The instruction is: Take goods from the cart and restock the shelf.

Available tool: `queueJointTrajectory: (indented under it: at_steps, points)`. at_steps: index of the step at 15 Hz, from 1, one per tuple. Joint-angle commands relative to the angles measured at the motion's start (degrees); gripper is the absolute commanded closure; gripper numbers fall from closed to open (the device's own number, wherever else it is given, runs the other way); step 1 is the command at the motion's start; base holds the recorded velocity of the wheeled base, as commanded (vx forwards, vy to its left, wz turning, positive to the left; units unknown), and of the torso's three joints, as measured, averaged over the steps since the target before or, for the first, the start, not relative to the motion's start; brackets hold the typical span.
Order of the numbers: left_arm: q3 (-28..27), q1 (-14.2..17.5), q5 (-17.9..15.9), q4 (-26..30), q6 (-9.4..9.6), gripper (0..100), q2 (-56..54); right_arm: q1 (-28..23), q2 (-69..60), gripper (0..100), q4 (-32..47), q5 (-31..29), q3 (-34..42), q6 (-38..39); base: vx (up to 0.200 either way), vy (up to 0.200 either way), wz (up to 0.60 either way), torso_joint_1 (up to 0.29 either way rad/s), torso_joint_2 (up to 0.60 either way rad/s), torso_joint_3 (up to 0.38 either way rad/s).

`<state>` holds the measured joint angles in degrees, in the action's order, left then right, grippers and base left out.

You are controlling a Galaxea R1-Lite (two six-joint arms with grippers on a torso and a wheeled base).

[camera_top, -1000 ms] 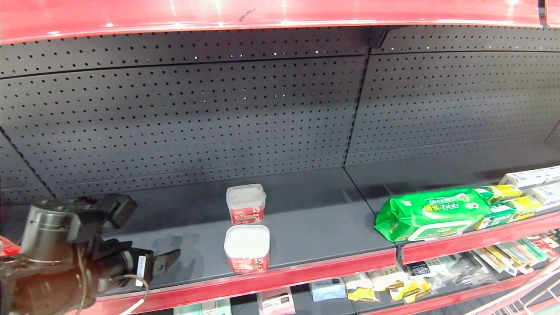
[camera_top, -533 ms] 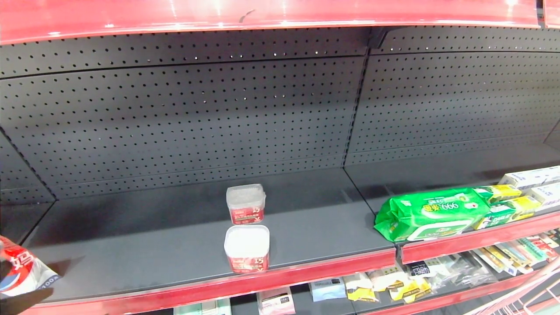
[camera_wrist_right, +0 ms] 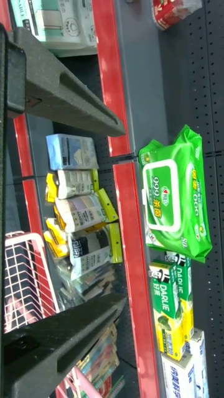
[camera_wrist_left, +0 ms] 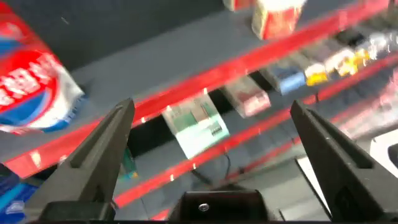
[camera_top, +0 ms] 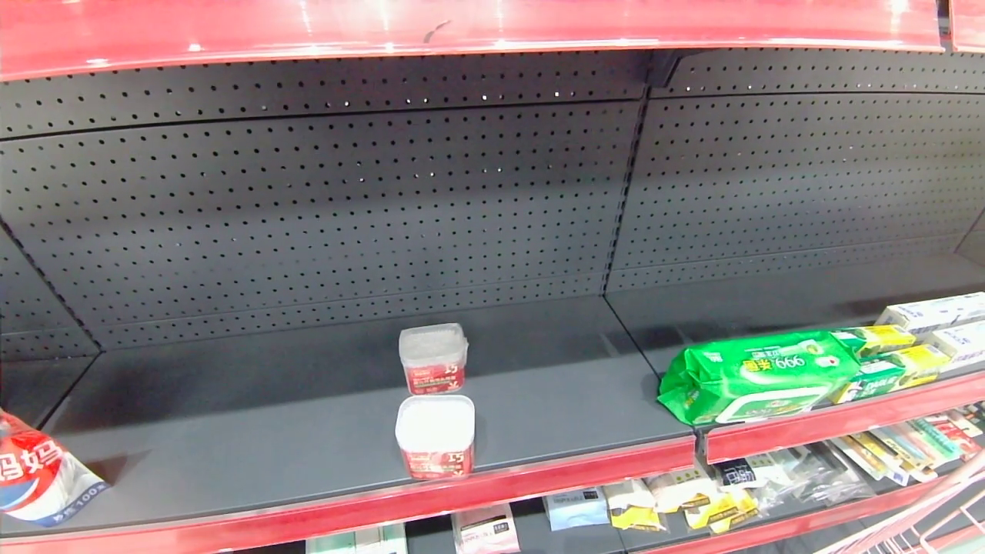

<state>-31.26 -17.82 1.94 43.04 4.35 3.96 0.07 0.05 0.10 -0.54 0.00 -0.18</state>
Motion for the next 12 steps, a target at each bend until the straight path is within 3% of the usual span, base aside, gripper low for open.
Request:
queueJointTrajectory:
  at_steps: [1, 4, 8, 12]
  points:
    - [1.5, -0.3, 2.8, -0.4, -0.66, 0, -4.0, 0.0, 0.0, 0, 0.0, -0.1, 0.0, -0.1, 0.0, 0.0, 0.0, 0.0, 0.0, 0.0]
    - [4.2, -0.3, 5.3, -4.2, -2.07, 0, -4.0, 0.0, 0.0, 0, 0.1, -0.3, 0.0, -0.2, 0.0, 0.0, 0.6, 0.002, 0.0, -0.002]
    - [7.6, -0.3, 6.9, -10.9, -1.89, 0, -4.0, 0.0, 0.0, 0, 0.1, -0.3, 0.0, -0.1, 0.0, 0.0, 0.6, 0.005, 0.0, 0.005]
    - [7.8, -0.3, 6.9, -12.1, -2.07, 0, -4.0, 0.0, 0.0, 0, 0.1, -0.3, 0.0, -0.2, 0.0, 0.0, 0.0, 0.0, 0.0, 0.0]
